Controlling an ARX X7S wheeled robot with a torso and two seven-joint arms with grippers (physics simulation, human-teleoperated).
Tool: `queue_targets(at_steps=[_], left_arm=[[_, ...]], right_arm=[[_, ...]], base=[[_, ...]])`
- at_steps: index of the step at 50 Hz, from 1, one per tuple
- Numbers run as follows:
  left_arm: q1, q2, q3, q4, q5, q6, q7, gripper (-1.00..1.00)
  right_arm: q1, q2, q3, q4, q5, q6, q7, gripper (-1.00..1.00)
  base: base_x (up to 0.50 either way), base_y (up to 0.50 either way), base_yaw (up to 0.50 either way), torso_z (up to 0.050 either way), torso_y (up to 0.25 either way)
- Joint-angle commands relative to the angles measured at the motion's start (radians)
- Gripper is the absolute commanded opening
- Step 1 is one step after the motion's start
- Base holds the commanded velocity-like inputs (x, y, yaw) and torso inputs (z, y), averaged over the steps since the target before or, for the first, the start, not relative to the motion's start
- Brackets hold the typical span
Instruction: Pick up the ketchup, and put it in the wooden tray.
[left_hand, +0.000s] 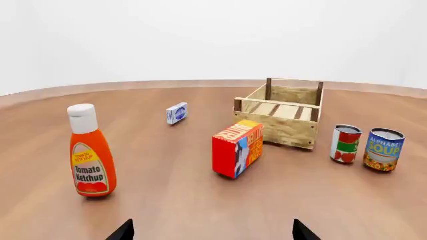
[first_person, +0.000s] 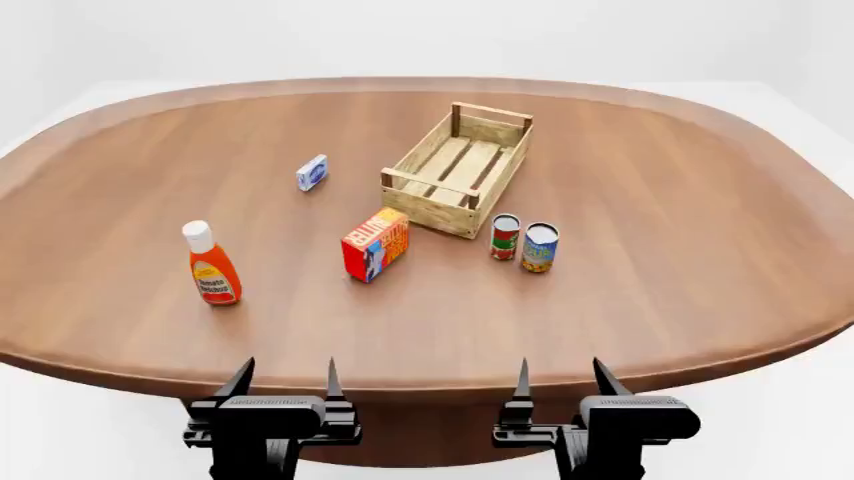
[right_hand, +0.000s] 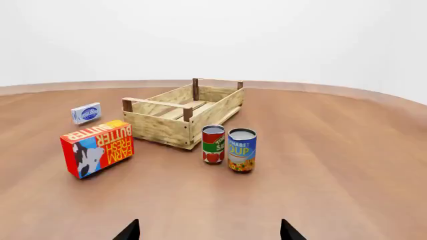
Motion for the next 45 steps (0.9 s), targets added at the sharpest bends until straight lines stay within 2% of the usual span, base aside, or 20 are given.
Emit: queue_targets(at_steps=[1,14,45], left_arm=[[0.0,-0.018,0.019,0.0,-0.019,0.0,-0.011,1.0],[-0.017,-0.056,0.056,-0.033,-0.041,0.018,-0.044,1.0],[-0.084,-0.098,0.089,-0.018,-0.075,-0.02,-0.099,1.0]], right_arm=[[0.005,0.015,-0.02,0.003,0.015,0.002,0.021,1.0],[0.049,0.056,-0.078,0.016,0.001,0.013,0.08,1.0],[0.098,0.109,-0.124,0.021,0.031,0.064,0.109,1.0]], base=[[0.0,0.0,0.0,0.0,0.0],[0.0,-0.03,0.0,0.0,0.0],[0.0,-0.5,0.0,0.0,0.0]])
